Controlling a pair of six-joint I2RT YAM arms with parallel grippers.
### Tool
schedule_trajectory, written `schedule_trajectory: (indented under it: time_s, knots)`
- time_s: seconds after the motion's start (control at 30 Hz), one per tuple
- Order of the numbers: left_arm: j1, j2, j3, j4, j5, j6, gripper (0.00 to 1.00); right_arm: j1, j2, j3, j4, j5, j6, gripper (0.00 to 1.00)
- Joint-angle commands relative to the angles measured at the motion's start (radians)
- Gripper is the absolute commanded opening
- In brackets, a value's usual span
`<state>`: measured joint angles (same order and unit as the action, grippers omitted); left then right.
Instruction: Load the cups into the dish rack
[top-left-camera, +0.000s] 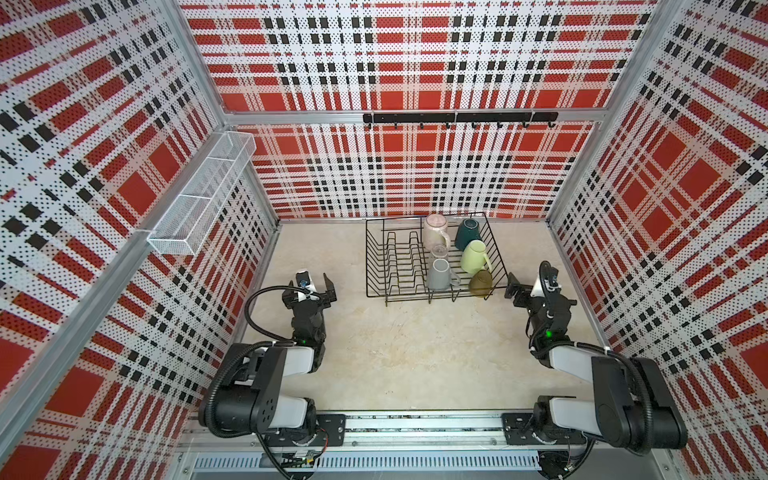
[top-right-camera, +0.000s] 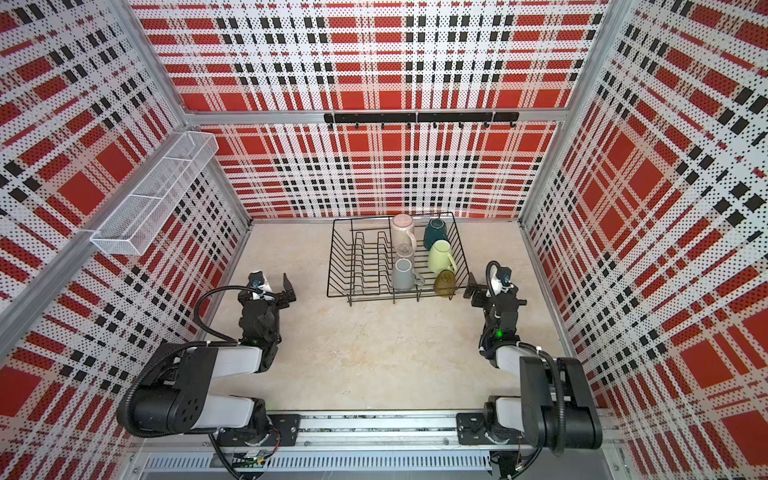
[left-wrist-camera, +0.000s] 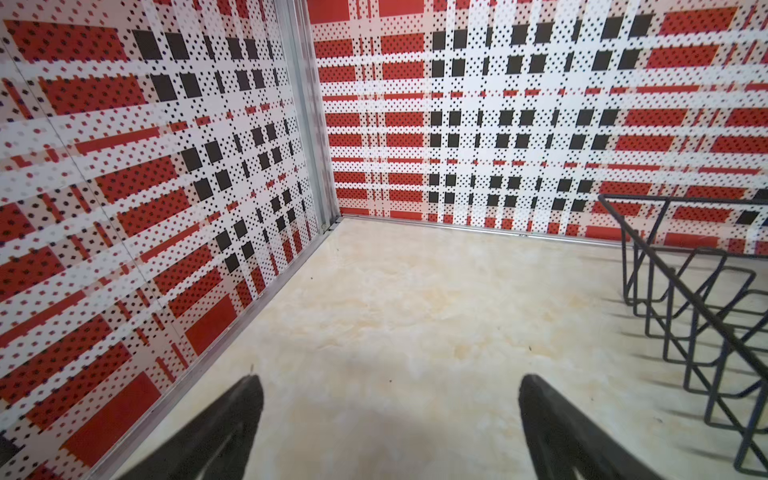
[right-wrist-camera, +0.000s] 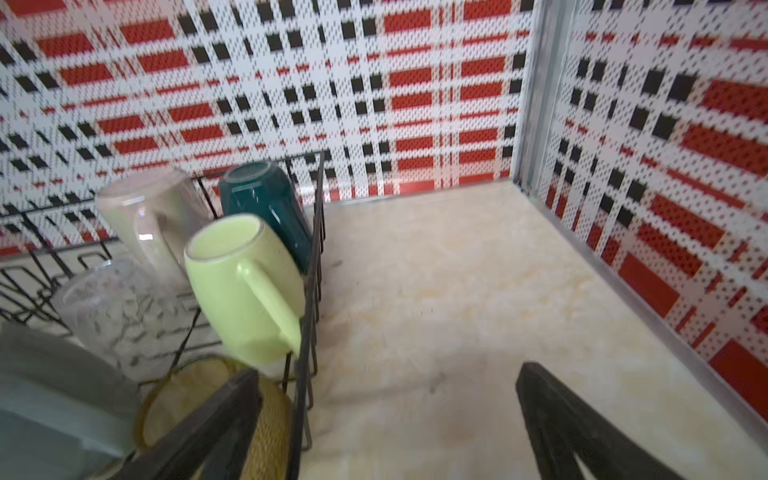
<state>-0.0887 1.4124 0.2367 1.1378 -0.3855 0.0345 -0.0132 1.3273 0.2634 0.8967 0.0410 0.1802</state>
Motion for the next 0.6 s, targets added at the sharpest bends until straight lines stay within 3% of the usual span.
schedule_trajectory:
  time_s: [0.0,0.17,0.37,0.57]
  knots:
    - [0.029,0.04,-0.011,0.112,0.09,-0.023,0.98,0.012,0.031,0.003,0.091,0.036,-0.057,1.0]
    - [0.063,0.122,-0.004,0.186,0.109,-0.056,0.98,0.0,0.085,0.032,0.112,0.02,-0.073,1.0]
    - [0.078,0.165,-0.032,0.277,0.131,-0.066,0.98,-0.009,0.265,-0.098,0.535,0.03,-0.055,1.0]
    - [0.078,0.163,-0.027,0.264,0.131,-0.066,0.98,-0.016,0.244,-0.087,0.477,0.011,-0.056,1.0]
